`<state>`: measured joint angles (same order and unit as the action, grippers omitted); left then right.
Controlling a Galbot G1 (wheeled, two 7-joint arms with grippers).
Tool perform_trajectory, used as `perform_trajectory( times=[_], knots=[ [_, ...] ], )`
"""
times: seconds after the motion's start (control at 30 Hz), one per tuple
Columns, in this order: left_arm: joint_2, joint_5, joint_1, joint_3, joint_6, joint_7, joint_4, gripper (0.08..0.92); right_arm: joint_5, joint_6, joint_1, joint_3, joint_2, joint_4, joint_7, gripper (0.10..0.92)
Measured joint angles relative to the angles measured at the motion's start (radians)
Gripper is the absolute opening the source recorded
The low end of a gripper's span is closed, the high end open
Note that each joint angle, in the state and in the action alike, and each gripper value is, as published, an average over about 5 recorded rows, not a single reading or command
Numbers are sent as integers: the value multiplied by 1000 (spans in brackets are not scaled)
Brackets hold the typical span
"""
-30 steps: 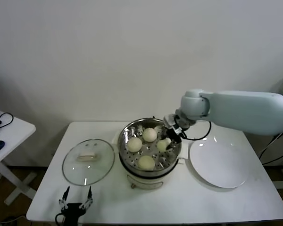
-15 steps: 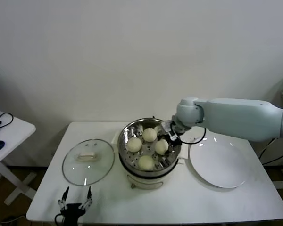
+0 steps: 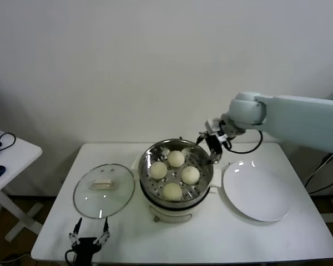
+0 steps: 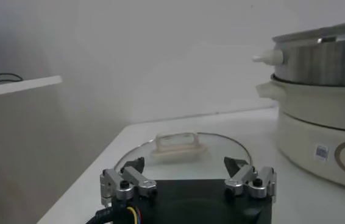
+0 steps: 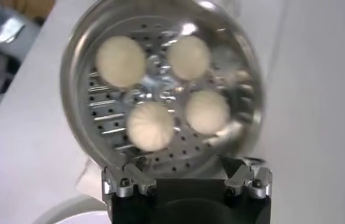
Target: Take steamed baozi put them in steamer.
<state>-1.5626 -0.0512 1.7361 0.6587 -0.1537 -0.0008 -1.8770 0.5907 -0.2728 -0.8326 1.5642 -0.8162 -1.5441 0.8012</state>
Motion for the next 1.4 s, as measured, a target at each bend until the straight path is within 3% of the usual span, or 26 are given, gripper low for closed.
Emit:
perform_trajectory(
  times=[0.27, 0.63, 0.83, 1.1, 1.4],
  knots=[
    [-2, -8, -1, -20, 6, 4, -15, 823, 94, 4, 184, -290, 226, -43, -254, 823],
    [-9, -29, -9, -53, -9, 18, -19, 823, 202, 167, 831, -925, 415, -117, -617, 823],
    [-15, -37, -13, -74, -21, 21, -18, 823, 193, 263, 1230, -1326, 351, -187, -716, 823],
    [-17, -43, -15, -83, -29, 21, -14, 823, 116, 387, 1764, -1829, 147, -296, -756, 823],
    [-19, -43, -19, -93, -37, 22, -9, 823, 37, 549, 2246, -2111, -88, -342, -772, 823]
  ],
)
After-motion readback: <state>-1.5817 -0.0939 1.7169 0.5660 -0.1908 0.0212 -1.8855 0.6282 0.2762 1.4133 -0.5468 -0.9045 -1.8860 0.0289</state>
